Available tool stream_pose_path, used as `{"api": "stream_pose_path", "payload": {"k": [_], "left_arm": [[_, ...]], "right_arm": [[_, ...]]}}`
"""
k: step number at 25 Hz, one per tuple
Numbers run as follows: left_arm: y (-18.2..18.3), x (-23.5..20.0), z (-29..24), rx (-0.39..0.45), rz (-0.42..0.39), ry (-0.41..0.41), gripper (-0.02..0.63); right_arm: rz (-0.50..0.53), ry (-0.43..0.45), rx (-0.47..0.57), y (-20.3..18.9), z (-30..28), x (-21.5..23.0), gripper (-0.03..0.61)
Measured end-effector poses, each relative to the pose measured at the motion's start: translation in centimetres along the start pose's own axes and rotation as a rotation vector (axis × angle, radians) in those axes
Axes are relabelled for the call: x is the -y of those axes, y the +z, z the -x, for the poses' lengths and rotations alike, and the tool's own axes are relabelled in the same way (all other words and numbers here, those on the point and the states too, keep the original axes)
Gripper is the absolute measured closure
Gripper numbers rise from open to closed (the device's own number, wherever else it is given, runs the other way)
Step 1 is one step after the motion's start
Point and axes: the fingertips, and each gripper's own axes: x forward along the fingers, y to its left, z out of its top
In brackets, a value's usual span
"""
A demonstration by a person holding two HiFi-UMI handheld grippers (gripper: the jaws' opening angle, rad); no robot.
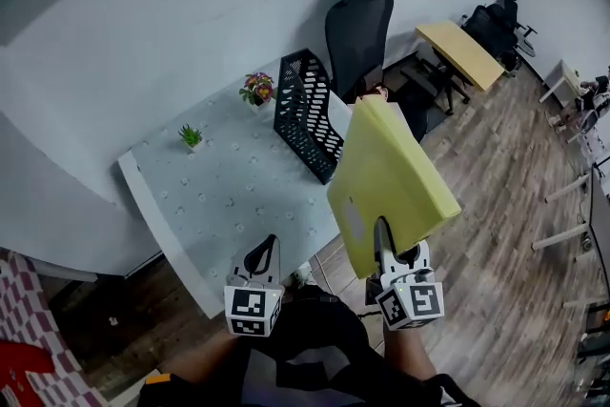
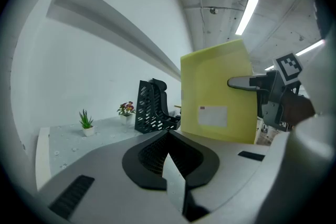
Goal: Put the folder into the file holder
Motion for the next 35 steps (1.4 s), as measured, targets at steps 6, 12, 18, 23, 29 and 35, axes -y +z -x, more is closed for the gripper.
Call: {"api": "stream_pose_path", "payload": {"k": [6, 12, 18, 23, 29, 35], "left_arm": [[3.0, -1.5, -4.6, -0.005, 0.027, 0.116, 0.609], [5.1, -1.8, -7.9, -0.004, 0.024, 0.214, 0.609], [5.8, -3.5, -9.0, -0.023, 0.031, 0.331, 0.609], [6.0, -5.1, -9.9, -0.045, 0.037, 0.401, 0.609], [6.0, -6.6, -11.1, -0.074, 0.043, 0.463, 0.609], [6.5, -8.2, -12.7, -0.087, 0.057, 0.5, 0.609]], "right_arm": [[0.0, 0.128, 0.057, 3.7, -8.4, 2.7, 0.436], [0.024, 0.256, 0.128, 6.6, -15.0, 4.1, 0.436], [0.01, 0.342, 0.155, 7.0, -20.2, 4.6, 0.436], [-0.017, 0.391, 0.154, 6.0, -23.6, 4.4, 0.436], [-0.058, 0.428, 0.152, 3.9, -26.6, 4.4, 0.436], [-0.071, 0.438, 0.142, 1.4, -28.4, 4.3, 0.434]]}}
